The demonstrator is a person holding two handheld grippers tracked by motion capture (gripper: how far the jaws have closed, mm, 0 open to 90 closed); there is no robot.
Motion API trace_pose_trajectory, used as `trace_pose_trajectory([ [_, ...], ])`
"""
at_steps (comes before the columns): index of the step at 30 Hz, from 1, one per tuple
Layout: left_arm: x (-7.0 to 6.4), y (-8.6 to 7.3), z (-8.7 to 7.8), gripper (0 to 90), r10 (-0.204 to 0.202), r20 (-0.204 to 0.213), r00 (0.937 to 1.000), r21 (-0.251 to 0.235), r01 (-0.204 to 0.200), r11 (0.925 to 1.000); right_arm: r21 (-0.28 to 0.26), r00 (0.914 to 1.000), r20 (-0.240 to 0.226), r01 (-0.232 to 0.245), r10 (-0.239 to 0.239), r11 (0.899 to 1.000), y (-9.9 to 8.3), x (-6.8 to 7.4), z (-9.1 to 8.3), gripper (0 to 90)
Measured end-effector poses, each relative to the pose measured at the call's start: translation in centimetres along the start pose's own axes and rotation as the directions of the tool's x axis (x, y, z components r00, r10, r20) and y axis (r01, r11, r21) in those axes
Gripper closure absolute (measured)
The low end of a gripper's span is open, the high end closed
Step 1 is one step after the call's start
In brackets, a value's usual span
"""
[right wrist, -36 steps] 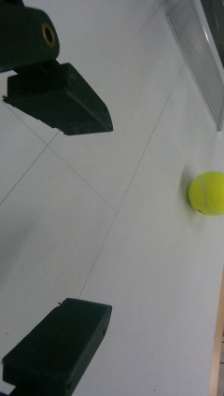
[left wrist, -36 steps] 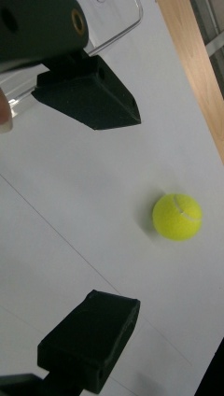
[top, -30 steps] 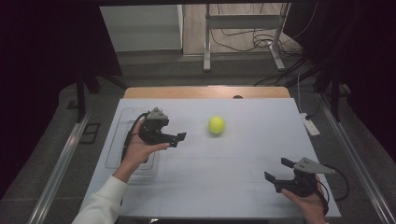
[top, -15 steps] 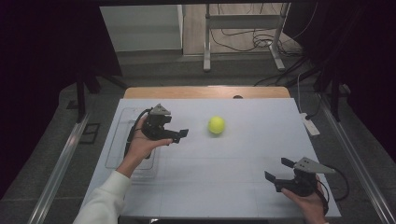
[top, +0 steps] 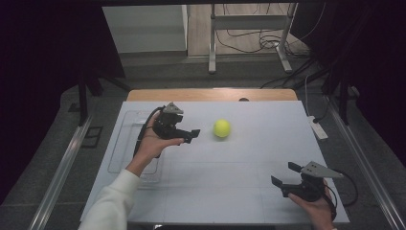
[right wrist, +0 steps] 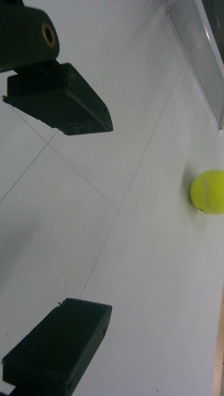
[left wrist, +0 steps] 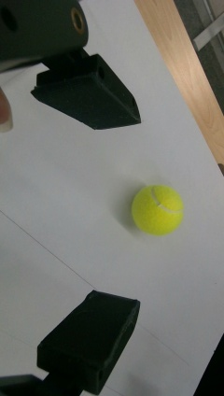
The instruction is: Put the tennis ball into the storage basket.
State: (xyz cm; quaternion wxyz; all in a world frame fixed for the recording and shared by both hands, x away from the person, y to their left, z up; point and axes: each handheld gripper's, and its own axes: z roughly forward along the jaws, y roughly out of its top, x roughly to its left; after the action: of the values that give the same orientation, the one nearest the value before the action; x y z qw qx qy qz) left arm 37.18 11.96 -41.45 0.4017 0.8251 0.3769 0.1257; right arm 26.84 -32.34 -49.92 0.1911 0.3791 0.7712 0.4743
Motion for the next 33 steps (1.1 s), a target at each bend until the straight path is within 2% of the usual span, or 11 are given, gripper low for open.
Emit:
trace_pose_trajectory([
  [33,-0.4,1.9,5.0,11.5,0.022,0.014,0.9997,0.084,-0.023,0.9962,0.006,1.0000,0.002,-0.002,0.002,1.000,-0.1,-0.2,0.1,11.0],
])
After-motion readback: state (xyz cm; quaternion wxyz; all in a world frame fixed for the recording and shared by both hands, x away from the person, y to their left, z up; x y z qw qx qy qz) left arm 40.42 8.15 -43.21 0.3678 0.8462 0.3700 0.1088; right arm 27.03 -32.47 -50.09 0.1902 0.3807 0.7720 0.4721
